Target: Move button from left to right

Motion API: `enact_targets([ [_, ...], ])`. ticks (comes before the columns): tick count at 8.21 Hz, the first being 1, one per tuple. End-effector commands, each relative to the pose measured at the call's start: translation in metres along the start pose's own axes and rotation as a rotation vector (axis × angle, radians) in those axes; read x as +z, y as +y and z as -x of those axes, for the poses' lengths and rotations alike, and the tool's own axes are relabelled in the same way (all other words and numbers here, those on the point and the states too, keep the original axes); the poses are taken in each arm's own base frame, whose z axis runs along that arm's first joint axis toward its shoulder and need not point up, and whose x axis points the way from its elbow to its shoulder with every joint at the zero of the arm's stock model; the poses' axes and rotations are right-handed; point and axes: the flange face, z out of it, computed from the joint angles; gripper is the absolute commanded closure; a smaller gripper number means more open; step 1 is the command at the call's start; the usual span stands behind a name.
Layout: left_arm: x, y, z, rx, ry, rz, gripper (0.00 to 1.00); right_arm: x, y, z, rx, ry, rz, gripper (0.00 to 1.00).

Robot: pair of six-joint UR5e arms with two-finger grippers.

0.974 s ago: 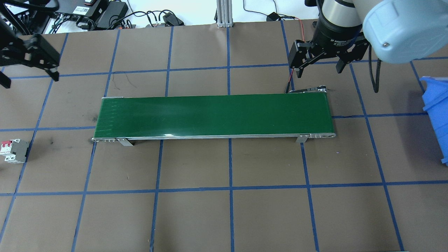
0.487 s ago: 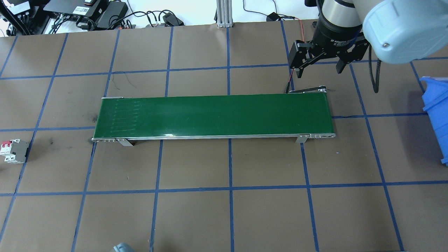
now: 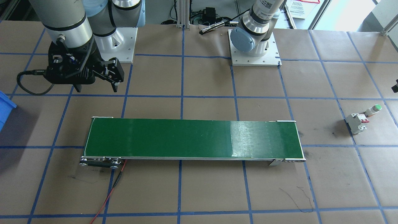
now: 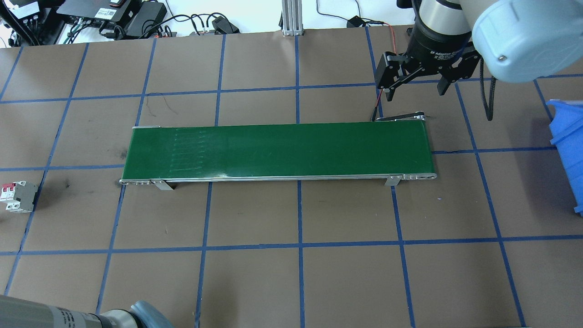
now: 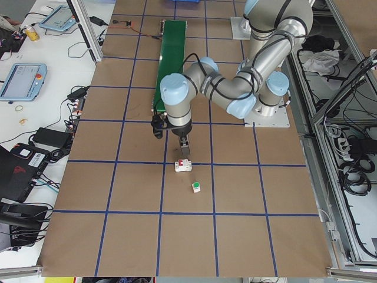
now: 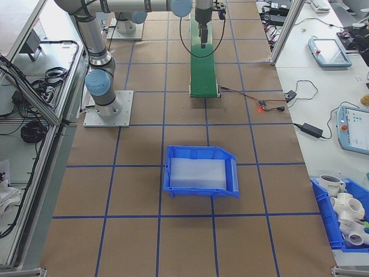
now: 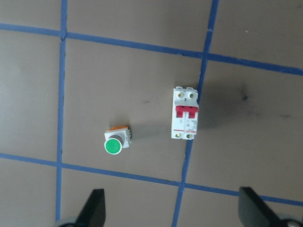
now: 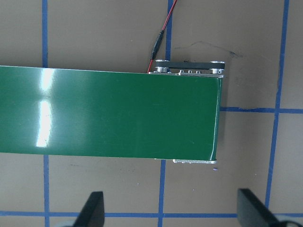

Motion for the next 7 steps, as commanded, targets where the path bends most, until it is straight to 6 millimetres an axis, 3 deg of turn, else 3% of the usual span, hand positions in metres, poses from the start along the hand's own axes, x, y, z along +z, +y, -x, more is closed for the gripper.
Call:
enact_targets([
  [1,0.068,-0.024,0.062,0.077,-0.041,-0.043,0.00,0.000,0.000,0.000,0.000,0.000,0.001,0.00],
  [3,0.083,-0.025,0.063,0.077,-0.024,-0.023,0.00,0.000,0.000,0.000,0.000,0.000,0.000,0.00],
  [4,0.103,-0.028,0.064,0.078,0.000,0.000,0.00,0.000,0.000,0.000,0.000,0.000,0.001,0.00],
  [6,0.130,-0.020,0.088,0.050,0.029,0.023,0.00,0.001,0.000,0.000,0.000,0.000,0.001,0.00],
  [7,0.134,-0.018,0.095,0.043,0.024,0.018,0.00,0.003,0.001,0.000,0.000,0.000,0.006,0.00],
])
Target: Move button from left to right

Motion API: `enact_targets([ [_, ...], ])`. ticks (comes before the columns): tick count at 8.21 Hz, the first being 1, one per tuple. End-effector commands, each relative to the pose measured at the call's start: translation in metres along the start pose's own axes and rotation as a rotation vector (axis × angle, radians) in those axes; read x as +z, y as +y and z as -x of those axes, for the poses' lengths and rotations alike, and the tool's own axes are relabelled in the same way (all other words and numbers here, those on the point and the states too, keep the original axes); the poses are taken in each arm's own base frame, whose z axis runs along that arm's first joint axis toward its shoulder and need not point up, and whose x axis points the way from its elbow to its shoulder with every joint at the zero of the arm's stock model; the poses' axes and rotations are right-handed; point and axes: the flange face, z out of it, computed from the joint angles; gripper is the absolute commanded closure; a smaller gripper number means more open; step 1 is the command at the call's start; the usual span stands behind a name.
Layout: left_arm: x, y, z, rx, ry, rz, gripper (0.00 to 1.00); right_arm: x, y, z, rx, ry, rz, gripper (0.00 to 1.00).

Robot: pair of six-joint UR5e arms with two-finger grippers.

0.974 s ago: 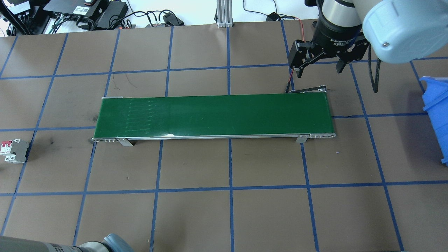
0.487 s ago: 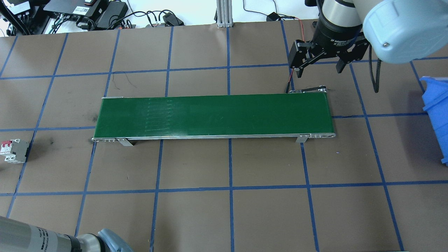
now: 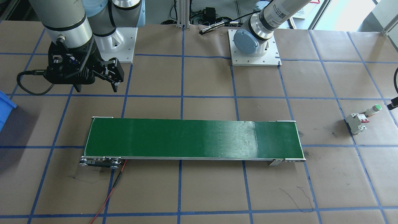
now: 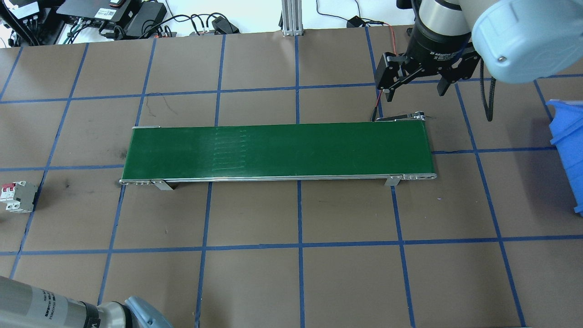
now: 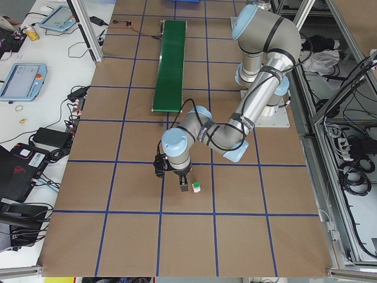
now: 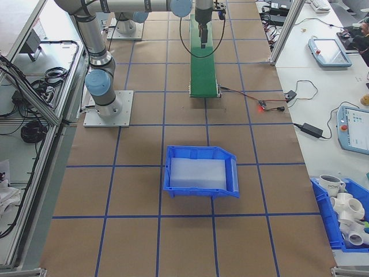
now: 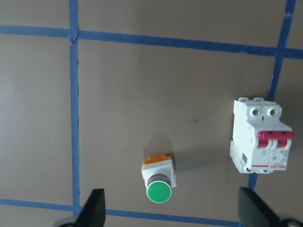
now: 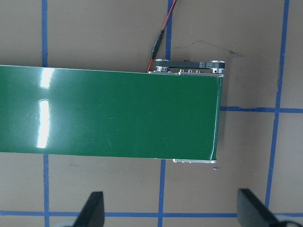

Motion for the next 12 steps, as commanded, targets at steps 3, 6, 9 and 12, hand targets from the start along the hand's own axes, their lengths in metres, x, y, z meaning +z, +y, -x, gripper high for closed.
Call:
enact_targets([
  [3,0.042,0.007,0.031,-0.036,0.016,0.012,0.00,0.002,0.001,0.000,0.000,0.000,0.004,0.00],
  [6,0.054,0.001,0.038,-0.018,-0.006,-0.006,0.00,0.002,0.001,0.000,0.000,0.000,0.004,0.00],
  [9,0.053,0.001,0.038,-0.010,-0.012,-0.008,0.00,0.002,0.001,0.000,0.000,0.000,0.004,0.00],
  [12,0.082,0.013,0.022,-0.049,0.042,0.029,0.00,0.002,0.001,0.000,0.000,0.000,0.004,0.00],
])
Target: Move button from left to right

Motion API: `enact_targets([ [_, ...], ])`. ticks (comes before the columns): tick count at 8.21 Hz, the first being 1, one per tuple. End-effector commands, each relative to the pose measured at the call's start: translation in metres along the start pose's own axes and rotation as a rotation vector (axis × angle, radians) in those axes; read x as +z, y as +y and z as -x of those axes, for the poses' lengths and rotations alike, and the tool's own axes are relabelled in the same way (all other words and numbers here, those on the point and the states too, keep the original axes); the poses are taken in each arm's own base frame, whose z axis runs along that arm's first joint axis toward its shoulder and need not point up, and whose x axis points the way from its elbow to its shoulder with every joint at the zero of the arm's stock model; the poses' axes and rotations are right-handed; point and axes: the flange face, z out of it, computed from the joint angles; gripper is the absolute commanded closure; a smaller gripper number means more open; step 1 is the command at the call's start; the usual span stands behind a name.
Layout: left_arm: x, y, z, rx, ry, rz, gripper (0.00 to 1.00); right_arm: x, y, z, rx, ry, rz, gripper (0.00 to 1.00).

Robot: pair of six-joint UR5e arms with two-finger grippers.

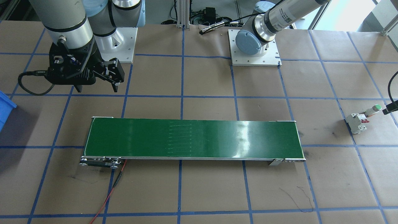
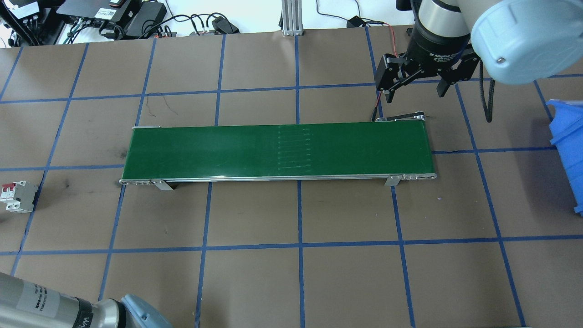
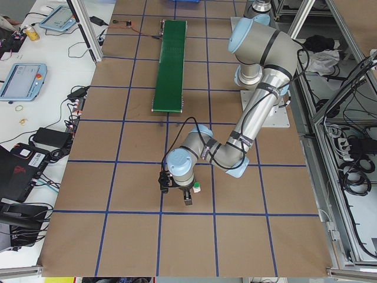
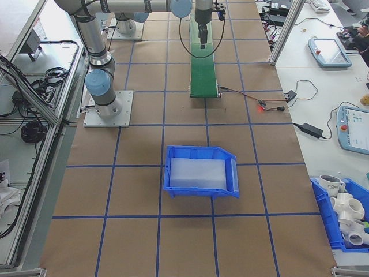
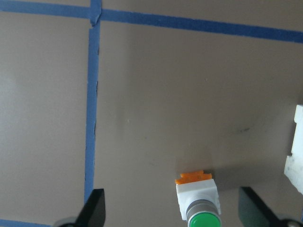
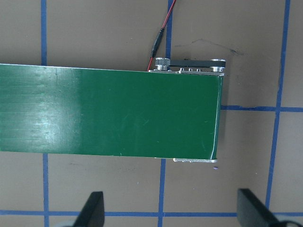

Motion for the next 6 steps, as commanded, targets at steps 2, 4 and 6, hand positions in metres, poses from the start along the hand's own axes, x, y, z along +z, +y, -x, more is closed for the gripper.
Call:
enact_targets([
  [2,0.039,0.025,-0.008,-0.047,0.028,0.016,0.00,0.000,0.000,0.000,0.000,0.000,0.000,0.00],
  [4,0.047,0.030,-0.007,-0.049,0.037,0.023,0.00,0.001,0.000,0.000,0.000,0.000,0.002,0.00],
  [6,0.047,0.030,-0.008,-0.048,0.041,0.020,0.16,0.000,0.000,0.000,-0.002,0.000,0.000,0.00],
])
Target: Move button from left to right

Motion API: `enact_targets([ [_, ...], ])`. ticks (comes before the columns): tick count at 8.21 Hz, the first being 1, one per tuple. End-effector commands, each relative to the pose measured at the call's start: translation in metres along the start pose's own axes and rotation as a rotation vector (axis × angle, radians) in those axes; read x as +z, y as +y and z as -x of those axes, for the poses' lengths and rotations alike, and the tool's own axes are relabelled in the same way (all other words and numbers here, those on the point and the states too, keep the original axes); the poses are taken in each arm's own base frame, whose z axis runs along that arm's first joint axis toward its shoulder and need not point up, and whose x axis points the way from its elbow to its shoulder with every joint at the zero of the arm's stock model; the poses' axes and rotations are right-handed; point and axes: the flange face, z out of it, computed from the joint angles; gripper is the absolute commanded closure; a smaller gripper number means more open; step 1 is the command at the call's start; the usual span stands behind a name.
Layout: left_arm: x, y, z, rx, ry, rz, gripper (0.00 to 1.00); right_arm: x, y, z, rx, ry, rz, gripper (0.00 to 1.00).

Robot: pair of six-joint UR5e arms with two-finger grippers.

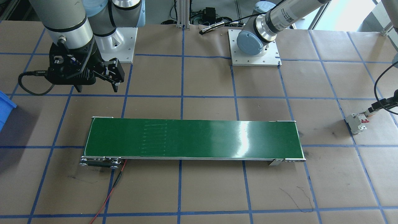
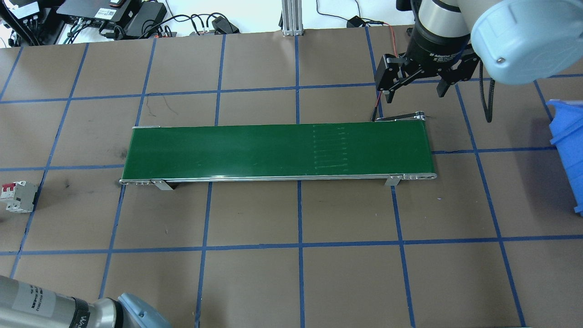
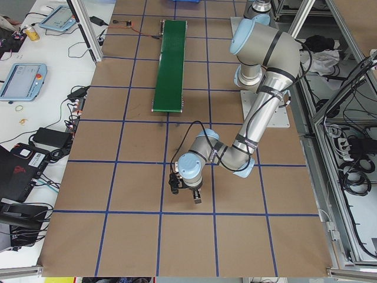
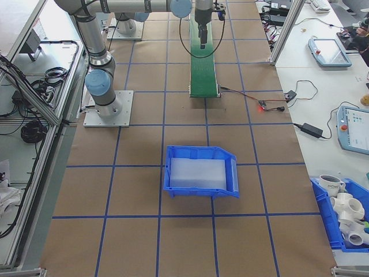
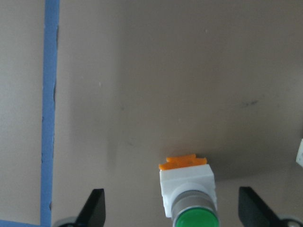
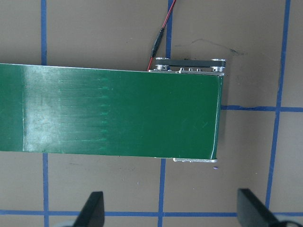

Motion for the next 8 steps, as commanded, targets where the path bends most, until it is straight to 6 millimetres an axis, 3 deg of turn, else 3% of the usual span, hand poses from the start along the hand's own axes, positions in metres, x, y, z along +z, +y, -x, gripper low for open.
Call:
enact_targets([
  [1,0.001,0.001,0.001,0.009,0.001,-0.001,0.42,0.001,0.000,0.000,-0.001,0.000,0.001,0.00],
  [2,0.000,0.000,0.000,0.009,0.003,-0.006,0.52,0.000,0.000,0.000,0.001,0.000,0.000,0.00],
  [3,-0.001,0.001,0.001,0.011,0.002,-0.004,0.77,0.000,0.000,0.000,0.001,0.000,0.000,0.00],
  [5,-0.001,0.000,0.001,0.011,0.006,-0.005,0.79,0.001,0.000,0.000,0.001,0.000,0.001,0.00],
  [7,-0.015,0.003,0.000,0.018,-0.003,-0.006,0.83,0.001,0.000,0.000,0.001,0.000,0.001,0.00],
  [8,-0.005,0.010,-0.010,0.038,0.089,0.070,0.98,0.001,0.000,0.000,0.001,0.000,0.001,0.00],
])
